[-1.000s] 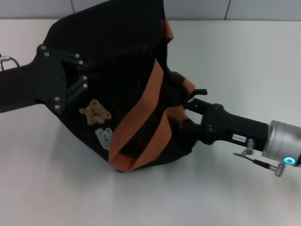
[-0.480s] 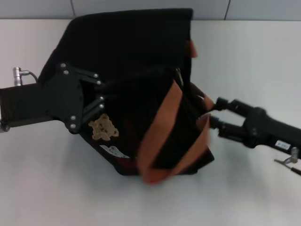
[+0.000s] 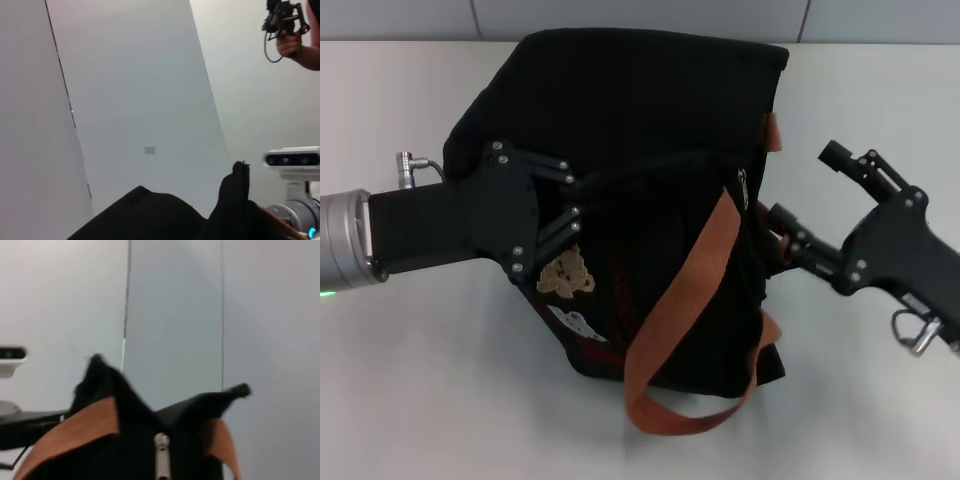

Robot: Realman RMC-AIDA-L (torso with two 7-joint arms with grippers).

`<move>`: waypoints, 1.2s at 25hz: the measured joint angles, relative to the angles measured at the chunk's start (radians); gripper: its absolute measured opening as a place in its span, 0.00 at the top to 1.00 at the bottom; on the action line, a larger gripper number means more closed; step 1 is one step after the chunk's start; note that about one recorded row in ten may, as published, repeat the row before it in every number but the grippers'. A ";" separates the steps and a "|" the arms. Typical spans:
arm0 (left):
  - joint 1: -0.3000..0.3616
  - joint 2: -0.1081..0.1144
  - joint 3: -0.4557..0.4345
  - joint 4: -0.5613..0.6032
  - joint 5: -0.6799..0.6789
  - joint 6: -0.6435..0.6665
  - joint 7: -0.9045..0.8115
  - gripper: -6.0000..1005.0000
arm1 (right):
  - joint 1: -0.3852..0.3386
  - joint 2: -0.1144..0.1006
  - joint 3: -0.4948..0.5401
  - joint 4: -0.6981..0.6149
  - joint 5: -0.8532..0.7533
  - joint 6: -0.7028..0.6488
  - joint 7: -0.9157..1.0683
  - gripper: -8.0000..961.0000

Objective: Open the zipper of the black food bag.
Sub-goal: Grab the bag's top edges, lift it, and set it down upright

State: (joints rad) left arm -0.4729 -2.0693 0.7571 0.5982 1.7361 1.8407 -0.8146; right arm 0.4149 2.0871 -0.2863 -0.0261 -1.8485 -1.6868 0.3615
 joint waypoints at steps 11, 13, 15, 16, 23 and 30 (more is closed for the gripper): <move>-0.022 -0.003 0.002 -0.054 -0.003 -0.020 0.014 0.92 | -0.013 0.007 0.089 0.276 0.002 0.024 -0.597 0.12; -0.026 -0.003 0.002 -0.059 -0.003 -0.022 0.014 0.92 | -0.015 0.007 0.097 0.290 0.002 0.024 -0.636 0.12; -0.035 -0.003 0.005 -0.067 -0.001 -0.030 0.014 0.92 | -0.016 0.007 0.104 0.315 0.002 0.024 -0.693 0.12; -0.037 -0.003 0.006 -0.069 -0.001 -0.032 0.014 0.92 | -0.016 0.007 0.106 0.332 0.002 0.024 -0.737 0.12; -0.042 -0.003 0.012 -0.079 -0.003 -0.038 0.014 0.92 | -0.027 0.007 0.124 0.354 0.002 0.014 -0.813 0.12; -0.051 -0.004 0.012 -0.087 -0.004 -0.051 0.014 0.92 | -0.050 0.007 0.118 0.379 -0.004 0.012 -0.945 0.12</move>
State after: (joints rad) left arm -0.5239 -2.0735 0.7686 0.5110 1.7323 1.7893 -0.8006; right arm 0.3652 2.0939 -0.1681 0.3526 -1.8520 -1.6751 -0.5835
